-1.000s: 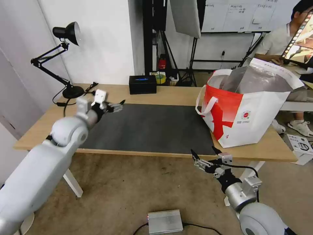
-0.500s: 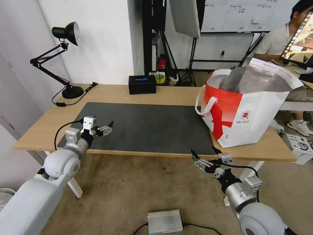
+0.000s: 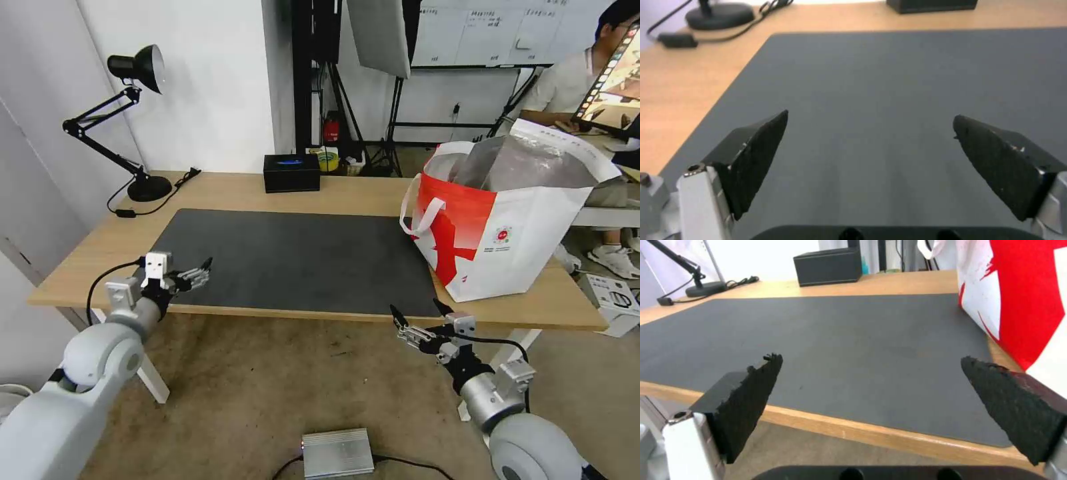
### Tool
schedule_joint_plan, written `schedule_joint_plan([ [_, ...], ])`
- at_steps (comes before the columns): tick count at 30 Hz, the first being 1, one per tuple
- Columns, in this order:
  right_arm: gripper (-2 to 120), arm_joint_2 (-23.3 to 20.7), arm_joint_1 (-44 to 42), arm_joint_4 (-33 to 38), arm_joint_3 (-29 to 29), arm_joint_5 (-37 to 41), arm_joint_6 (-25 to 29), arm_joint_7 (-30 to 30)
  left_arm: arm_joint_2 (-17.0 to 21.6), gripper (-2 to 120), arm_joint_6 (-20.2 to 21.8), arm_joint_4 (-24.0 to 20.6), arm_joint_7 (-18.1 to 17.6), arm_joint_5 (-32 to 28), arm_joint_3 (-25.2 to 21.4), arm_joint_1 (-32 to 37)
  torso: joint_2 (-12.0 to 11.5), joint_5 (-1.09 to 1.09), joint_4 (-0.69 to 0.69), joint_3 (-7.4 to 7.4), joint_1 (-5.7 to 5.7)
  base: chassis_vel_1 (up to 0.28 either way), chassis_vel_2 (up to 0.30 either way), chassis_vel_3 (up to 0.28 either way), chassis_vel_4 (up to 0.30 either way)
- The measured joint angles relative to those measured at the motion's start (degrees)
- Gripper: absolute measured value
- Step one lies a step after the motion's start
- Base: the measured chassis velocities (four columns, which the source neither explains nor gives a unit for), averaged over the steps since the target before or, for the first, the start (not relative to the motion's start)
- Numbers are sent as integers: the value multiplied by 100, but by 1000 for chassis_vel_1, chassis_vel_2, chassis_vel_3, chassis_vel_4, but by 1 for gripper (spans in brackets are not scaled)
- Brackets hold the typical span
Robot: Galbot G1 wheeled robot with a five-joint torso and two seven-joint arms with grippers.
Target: Pick up the trash from the table and place it into the takeout bag.
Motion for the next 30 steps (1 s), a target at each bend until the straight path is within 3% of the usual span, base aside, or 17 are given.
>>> schedule_joint_plan([
  [8,100,0,0,0,0,0,0,0,-131,100,21,-284,3,5,-281,588,0,1,0,0,0,0,0,0,0],
  [30,100,0,0,0,0,0,0,0,-275,100,185,-425,-27,-214,-365,615,0,0,-1,1,1,0,0,0,0],
])
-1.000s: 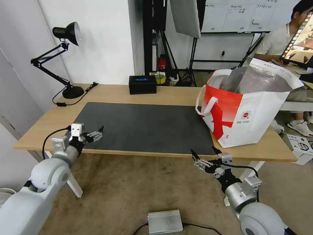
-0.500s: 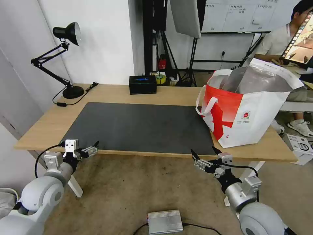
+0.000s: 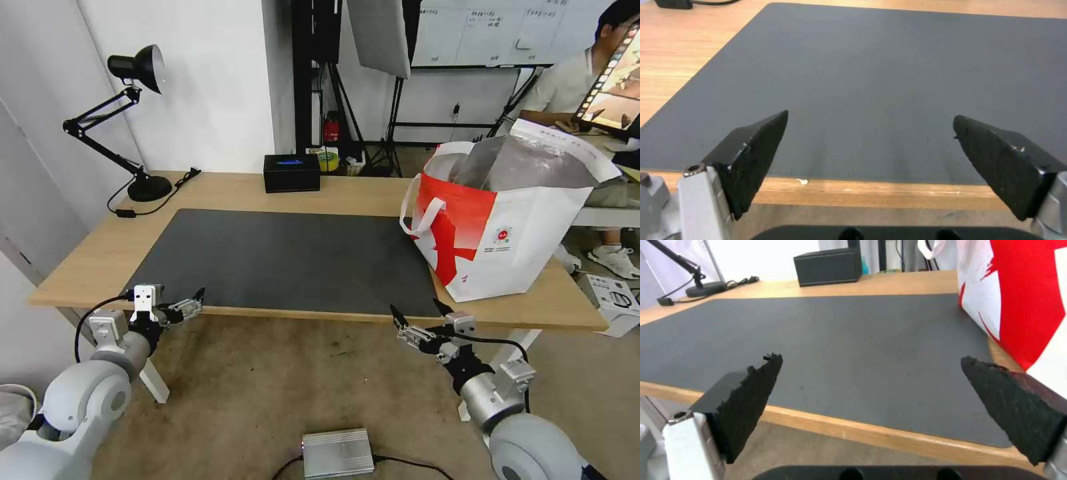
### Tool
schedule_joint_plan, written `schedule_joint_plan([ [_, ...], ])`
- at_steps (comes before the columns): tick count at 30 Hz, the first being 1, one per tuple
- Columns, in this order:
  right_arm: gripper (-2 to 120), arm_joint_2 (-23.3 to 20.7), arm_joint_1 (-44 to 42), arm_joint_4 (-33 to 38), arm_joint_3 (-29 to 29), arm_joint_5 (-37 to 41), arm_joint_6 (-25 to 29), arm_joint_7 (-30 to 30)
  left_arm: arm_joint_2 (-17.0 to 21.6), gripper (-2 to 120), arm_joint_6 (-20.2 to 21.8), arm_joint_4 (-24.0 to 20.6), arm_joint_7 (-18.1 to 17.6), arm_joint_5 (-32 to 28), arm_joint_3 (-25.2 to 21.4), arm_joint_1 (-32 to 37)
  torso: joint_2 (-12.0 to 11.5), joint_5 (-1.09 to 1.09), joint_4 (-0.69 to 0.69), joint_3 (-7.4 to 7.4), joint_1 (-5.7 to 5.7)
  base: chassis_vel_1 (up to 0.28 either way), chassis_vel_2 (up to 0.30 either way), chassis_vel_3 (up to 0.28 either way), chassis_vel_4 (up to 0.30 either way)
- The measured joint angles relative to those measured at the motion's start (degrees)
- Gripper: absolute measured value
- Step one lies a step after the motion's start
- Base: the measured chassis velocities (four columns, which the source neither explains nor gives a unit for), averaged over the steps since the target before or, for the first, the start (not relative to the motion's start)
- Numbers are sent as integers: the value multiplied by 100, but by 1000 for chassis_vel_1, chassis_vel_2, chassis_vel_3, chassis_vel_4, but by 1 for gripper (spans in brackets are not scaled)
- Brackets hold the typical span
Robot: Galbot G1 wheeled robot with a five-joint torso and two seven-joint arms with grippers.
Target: Pick up the trash from the table and place it into the takeout bag.
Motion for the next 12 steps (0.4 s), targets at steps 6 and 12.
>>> schedule_joint_plan([
  [6,100,0,0,0,0,0,0,0,2,100,0,0,0,0,2,-4,0,0,0,0,0,0,0,0,0],
  [12,100,0,0,0,0,0,0,0,4,100,0,1,0,0,5,-6,0,0,0,0,0,0,0,0,0],
])
